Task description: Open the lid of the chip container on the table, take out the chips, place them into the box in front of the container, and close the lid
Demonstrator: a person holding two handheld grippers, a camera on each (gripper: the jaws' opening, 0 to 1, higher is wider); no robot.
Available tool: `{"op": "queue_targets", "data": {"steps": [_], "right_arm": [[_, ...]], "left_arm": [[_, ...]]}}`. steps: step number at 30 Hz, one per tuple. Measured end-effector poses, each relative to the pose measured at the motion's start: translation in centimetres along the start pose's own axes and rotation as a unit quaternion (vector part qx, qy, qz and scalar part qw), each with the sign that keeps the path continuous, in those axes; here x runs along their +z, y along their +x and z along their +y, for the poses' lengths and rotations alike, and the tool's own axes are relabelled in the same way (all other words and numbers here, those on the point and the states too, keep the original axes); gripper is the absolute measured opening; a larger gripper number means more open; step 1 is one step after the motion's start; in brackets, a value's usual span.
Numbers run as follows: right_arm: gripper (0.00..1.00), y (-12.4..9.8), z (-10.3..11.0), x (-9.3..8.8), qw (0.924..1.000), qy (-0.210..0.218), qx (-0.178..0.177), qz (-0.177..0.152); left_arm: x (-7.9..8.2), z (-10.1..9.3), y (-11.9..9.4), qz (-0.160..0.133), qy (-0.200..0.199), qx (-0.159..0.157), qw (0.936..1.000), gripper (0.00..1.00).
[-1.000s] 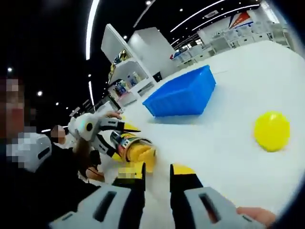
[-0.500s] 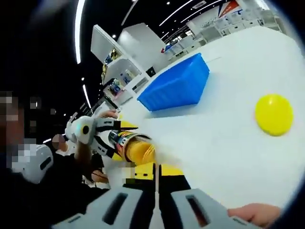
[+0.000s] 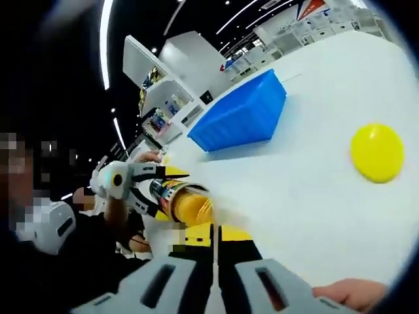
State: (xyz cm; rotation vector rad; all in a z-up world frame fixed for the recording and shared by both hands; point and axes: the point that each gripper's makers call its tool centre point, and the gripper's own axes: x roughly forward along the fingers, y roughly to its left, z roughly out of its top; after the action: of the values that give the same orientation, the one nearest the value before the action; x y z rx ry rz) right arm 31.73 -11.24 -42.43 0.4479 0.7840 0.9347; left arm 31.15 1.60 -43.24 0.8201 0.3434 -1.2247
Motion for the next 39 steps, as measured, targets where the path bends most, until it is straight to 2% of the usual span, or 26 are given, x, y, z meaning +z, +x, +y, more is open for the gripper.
{"op": "queue_targets", "data": {"steps": [8,21,39], "right_arm": [[0.01,0.8,0.6,-0.2,0.9999,-0.010,0.003,0.006],[0.01,3.6,2.5,-0.6,0.9992,-0.014,0.034,0.018],[0.01,4.8,3.5,-0.6,0.9981,-0.005,0.057,0.021]], "left_arm": [[0.0,-0.1,-0.1,0.002,0.001,0.000,1.0000,0.55],[-0.1,0.0,-0.1,0.005,0.001,0.000,1.0000,0.55],[0.0,0.0,0.0,0.005,0.001,-0.001,1.0000,0.55]]}}
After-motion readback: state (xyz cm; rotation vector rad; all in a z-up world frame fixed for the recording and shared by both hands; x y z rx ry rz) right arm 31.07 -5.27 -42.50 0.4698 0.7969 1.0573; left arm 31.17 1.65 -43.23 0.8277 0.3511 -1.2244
